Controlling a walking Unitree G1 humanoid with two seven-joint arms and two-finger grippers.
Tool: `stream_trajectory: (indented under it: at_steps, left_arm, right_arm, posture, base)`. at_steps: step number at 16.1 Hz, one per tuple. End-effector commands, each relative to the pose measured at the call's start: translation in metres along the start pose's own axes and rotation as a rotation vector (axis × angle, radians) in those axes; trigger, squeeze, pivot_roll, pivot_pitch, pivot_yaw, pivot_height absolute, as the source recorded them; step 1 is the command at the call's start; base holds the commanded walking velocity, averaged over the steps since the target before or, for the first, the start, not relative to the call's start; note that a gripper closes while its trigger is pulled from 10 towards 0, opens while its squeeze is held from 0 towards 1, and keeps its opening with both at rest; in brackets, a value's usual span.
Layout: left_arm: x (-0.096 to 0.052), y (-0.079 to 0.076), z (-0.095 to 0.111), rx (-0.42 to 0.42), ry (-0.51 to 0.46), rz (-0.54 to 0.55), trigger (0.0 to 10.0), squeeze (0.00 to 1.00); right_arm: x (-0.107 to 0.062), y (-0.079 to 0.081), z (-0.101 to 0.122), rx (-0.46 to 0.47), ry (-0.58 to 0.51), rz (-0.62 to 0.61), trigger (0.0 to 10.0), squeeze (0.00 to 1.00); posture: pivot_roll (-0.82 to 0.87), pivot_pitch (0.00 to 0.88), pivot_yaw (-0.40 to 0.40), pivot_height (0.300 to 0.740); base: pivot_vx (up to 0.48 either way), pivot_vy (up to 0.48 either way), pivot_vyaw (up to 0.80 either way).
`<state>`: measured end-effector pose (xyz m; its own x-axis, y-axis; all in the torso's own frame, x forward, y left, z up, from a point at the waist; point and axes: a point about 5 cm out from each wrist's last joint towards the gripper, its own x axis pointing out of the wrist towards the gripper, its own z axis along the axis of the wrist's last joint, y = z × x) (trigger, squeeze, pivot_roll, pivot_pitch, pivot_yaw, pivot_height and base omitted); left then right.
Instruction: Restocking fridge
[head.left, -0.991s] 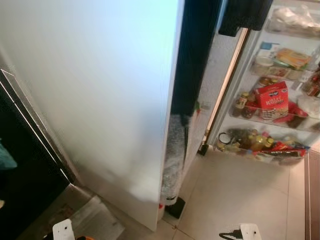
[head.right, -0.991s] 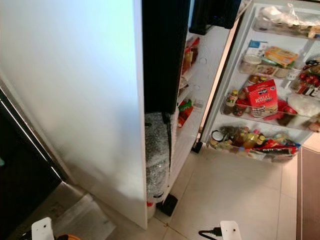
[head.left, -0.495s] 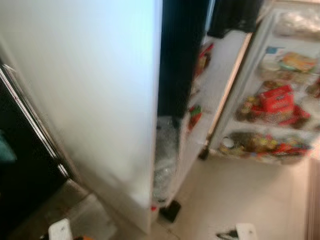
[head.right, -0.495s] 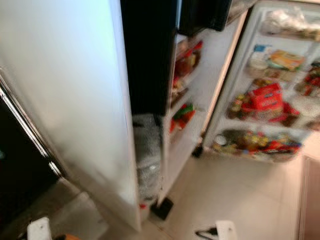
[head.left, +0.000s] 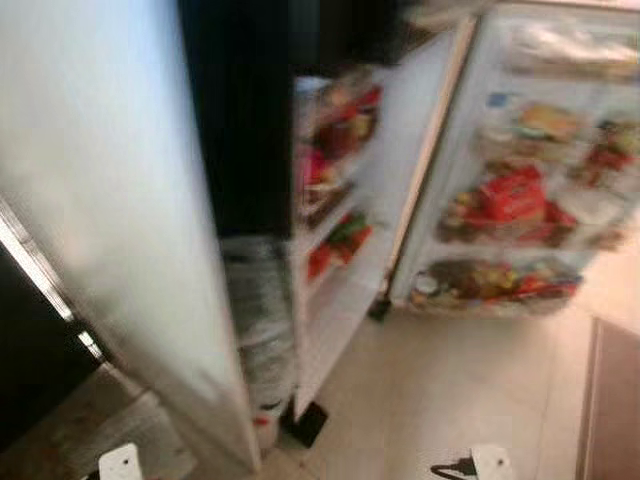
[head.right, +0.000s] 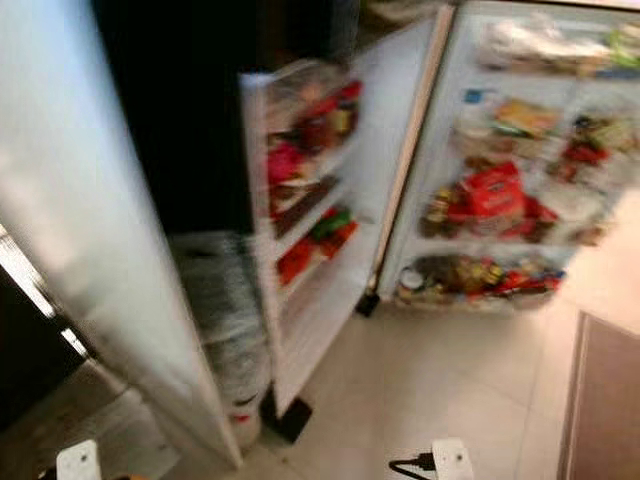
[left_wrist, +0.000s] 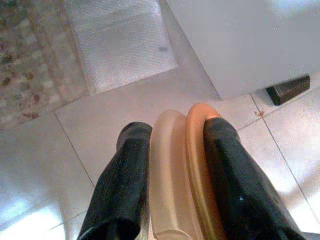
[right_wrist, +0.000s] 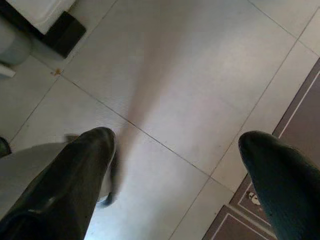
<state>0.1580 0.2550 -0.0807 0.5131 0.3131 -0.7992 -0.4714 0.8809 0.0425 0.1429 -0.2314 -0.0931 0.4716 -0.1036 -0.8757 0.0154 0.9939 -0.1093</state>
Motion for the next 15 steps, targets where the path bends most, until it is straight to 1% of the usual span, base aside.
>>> stream_trajectory:
  at_steps: [1,2,4,8,10,14,15]
  left_arm:
    - [-0.0025,-0.0047,-0.0167,0.017,0.067,-0.014,10.0,0.00]
    - [-0.0025,-0.0047,-0.0166,0.016,0.067,-0.014,10.0,0.00]
    - [-0.0025,-0.0040,-0.0168,0.015,0.068,-0.013,10.0,0.00]
    - [-0.0026,-0.0045,-0.0171,0.012,0.068,-0.011,10.0,0.00]
    - [-0.0026,-0.0049,-0.0171,0.013,0.068,-0.010,10.0,0.00]
    - [-0.0026,-0.0054,-0.0173,0.009,0.067,-0.009,10.0,0.00]
    - [-0.0026,-0.0058,-0.0174,0.009,0.067,-0.009,10.0,0.00]
  right_arm:
    - [-0.0012,-0.0065,-0.0023,-0.028,0.007,-0.014,10.0,0.00]
    - [-0.0012,-0.0063,-0.0022,-0.034,0.004,-0.012,10.0,0.00]
    - [-0.0013,-0.0060,-0.0025,-0.050,0.003,-0.013,10.0,0.00]
    - [-0.0013,-0.0060,-0.0028,-0.052,0.004,-0.011,10.0,0.00]
    - [-0.0012,-0.0051,-0.0039,-0.045,0.015,-0.007,10.0,0.00]
    - [-0.0010,-0.0041,-0.0027,-0.074,0.009,-0.004,10.0,0.00]
    - [-0.0010,-0.0044,-0.0029,-0.088,0.014,-0.007,10.0,0.00]
  posture:
    - [-0.15,0.000,-0.037,0.740]
    - [-0.15,0.000,-0.037,0.740]
    - [-0.15,0.000,-0.039,0.740]
    - [-0.15,0.000,-0.041,0.740]
    - [-0.15,0.000,-0.040,0.740]
    - [-0.15,0.000,-0.039,0.740]
    - [-0.15,0.000,-0.041,0.740]
  base:
    - [0.000,-0.330,0.00]
    - [0.000,-0.330,0.00]
    - [0.000,-0.328,0.80]
    - [0.000,-0.327,0.80]
    - [0.000,-0.326,0.00]
    - [0.000,-0.328,0.00]
    - [0.000,-0.326,0.59]
